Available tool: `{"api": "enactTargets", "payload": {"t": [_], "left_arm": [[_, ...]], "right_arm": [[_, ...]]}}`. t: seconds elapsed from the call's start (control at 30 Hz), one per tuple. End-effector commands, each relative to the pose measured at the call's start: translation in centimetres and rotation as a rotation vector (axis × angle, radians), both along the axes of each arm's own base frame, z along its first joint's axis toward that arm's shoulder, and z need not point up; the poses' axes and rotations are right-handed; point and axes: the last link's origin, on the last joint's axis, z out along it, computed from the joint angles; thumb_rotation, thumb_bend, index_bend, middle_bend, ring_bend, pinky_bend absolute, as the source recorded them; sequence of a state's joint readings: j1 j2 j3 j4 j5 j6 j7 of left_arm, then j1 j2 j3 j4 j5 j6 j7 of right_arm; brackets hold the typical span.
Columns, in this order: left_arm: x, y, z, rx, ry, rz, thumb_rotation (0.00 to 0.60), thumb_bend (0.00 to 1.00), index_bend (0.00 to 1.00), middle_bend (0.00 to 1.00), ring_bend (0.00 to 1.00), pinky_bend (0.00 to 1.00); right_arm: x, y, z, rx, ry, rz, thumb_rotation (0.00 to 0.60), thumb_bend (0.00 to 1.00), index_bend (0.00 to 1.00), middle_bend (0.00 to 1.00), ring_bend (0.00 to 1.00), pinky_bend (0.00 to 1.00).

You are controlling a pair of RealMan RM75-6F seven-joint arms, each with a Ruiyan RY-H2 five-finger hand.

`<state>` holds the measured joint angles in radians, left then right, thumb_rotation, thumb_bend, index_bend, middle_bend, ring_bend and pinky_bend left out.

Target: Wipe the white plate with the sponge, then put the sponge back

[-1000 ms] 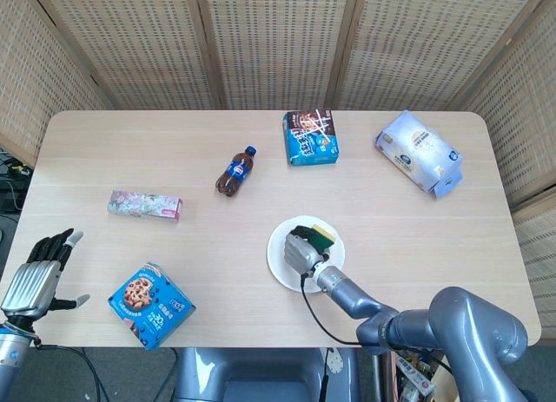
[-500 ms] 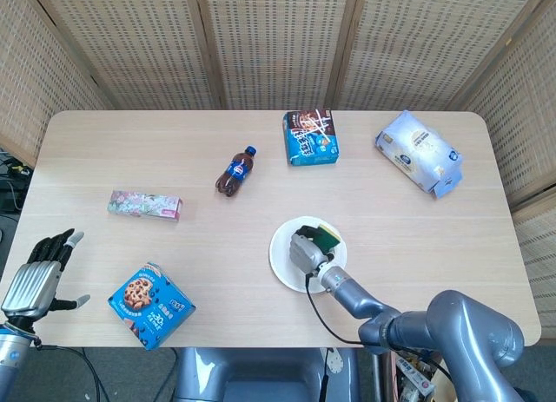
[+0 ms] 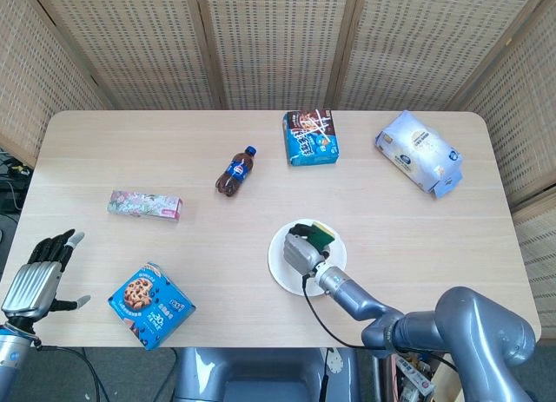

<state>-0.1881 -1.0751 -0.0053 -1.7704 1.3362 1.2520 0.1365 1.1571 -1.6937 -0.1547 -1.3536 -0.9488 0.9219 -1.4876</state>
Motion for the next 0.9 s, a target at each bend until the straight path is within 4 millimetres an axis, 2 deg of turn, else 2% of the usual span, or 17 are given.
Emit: {"api": "enactTargets", "payload": {"t": [0.03,0.37,0.9], "left_arm": [[0.0,0.0,0.0,0.001,0.000,-0.001,0.600,0.00,0.00,0.00,0.00,0.00],[-0.1,0.1,0.1,0.004,-0.001,0.006,0.600,0.00,0.00,0.00,0.00,0.00],[-0.3,0.3,-0.1,-0.003,0.006,0.017,0.600,0.00,0.00,0.00,0.00,0.00]], "right_arm": [[1.0,-0.2,0.7,-0.010,-0.020,0.015,0.600,0.62,0.61,0.60,0.48,0.69],[-0.1,1.1,-1.1,0.038,0.040,0.011,0.600,0.62,0.61,0.60,0.48,0.70],[-2.6,1.1,-2.9,0.060,0.104,0.002,0.600,0.62,0.61,0.60,0.48,0.70]]}}
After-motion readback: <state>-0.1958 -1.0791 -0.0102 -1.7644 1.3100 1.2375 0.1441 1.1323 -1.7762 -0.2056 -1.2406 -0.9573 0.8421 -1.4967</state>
